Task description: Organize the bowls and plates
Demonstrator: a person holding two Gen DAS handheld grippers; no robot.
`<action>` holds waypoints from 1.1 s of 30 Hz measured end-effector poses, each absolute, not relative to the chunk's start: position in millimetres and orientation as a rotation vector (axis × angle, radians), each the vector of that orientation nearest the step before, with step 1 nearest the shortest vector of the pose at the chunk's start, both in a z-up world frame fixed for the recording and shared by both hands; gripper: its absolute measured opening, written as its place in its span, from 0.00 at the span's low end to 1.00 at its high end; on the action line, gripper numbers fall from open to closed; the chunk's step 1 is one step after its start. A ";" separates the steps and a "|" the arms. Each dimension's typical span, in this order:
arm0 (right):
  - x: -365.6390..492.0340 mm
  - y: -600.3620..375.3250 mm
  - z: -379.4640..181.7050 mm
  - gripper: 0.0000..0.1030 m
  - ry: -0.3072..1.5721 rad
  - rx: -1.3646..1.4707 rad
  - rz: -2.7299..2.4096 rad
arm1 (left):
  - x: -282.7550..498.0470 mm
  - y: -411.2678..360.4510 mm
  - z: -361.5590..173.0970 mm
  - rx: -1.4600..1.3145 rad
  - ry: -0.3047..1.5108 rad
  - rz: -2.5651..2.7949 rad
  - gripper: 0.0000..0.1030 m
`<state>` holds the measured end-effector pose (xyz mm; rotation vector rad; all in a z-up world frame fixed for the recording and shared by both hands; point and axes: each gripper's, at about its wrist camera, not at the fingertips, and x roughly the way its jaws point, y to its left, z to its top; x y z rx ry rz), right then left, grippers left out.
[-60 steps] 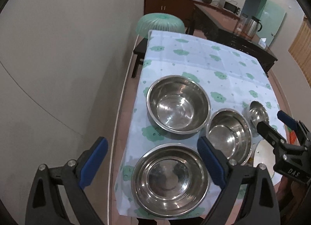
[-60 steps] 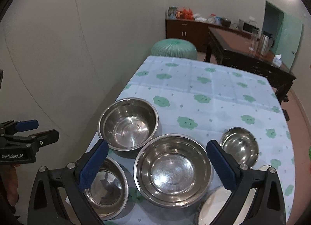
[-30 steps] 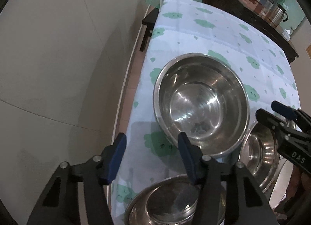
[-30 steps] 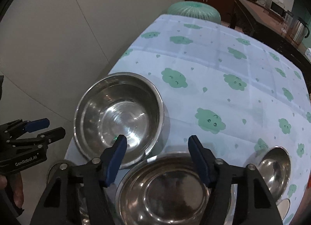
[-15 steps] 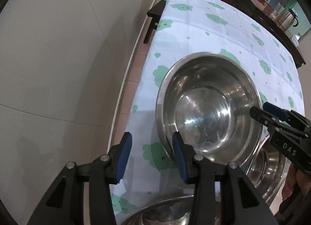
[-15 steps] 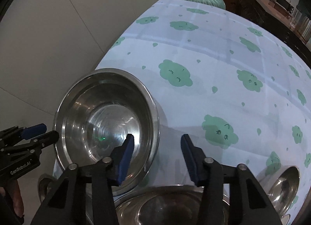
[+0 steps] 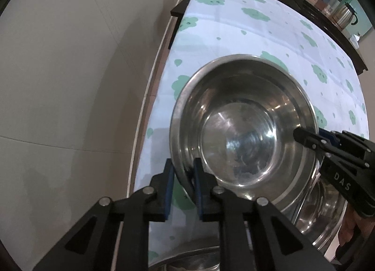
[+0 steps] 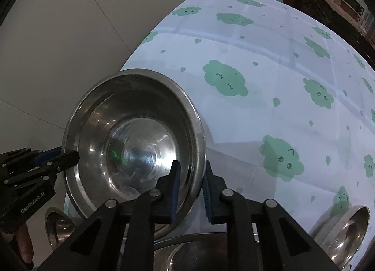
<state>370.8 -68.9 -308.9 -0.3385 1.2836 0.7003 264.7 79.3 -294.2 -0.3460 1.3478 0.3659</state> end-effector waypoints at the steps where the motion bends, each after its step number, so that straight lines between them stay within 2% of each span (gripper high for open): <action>1: 371.4 -69.5 -308.6 0.18 1.285 -0.332 0.703 | 264.4 78.8 -293.7 -0.340 1.345 0.367 0.13; 33: 355.0 -69.5 -268.7 0.16 1.200 -0.351 0.738 | 250.7 83.0 -262.7 -0.296 1.265 0.405 0.12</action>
